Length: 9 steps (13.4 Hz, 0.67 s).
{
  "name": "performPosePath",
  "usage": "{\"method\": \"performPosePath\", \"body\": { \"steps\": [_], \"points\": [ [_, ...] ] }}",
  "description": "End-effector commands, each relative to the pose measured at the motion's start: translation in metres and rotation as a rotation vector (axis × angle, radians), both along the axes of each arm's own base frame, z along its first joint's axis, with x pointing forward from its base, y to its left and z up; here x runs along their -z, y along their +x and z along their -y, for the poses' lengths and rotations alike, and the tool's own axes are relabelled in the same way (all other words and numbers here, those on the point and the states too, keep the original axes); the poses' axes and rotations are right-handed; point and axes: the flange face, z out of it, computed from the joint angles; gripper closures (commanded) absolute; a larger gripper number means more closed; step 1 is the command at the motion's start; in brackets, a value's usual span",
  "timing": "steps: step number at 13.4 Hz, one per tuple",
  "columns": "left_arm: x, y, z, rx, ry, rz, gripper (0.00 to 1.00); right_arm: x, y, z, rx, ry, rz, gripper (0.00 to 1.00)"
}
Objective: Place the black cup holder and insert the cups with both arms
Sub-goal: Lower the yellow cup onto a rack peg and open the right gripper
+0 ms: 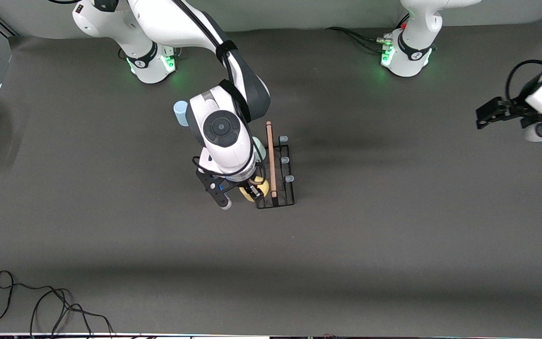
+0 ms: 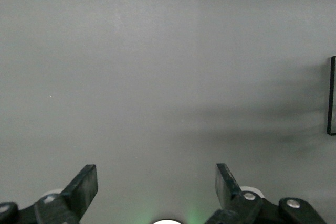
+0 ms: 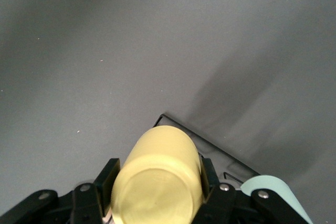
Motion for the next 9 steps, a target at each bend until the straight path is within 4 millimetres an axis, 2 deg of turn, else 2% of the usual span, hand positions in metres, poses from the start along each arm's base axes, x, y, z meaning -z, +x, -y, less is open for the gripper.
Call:
{"method": "performPosePath", "body": {
  "steps": [1, 2, 5, 7, 8, 9],
  "points": [
    [0.003, 0.002, -0.003, -0.023, 0.02, -0.002, 0.0, 0.017, -0.005, -0.004, -0.02, -0.002, 0.019, 0.74],
    [0.002, 0.007, -0.008, -0.033, 0.014, 0.012, 0.0, 0.028, -0.009, -0.01, -0.031, -0.01, 0.012, 0.74],
    [-0.001, 0.006, -0.013, -0.043, 0.016, 0.016, 0.0, 0.037, -0.011, -0.015, -0.029, -0.013, 0.013, 0.74],
    [-0.009, 0.007, -0.041, -0.067, -0.001, 0.037, 0.0, 0.055, -0.015, -0.021, -0.039, -0.024, 0.011, 0.74],
    [-0.009, 0.007, -0.043, -0.063, 0.0, 0.036, 0.0, 0.057, -0.016, -0.021, -0.037, -0.024, 0.008, 0.57],
    [-0.011, 0.007, -0.043, -0.067, 0.0, 0.043, 0.0, 0.054, -0.014, -0.019, -0.033, -0.022, 0.01, 0.01]
  ]
}}
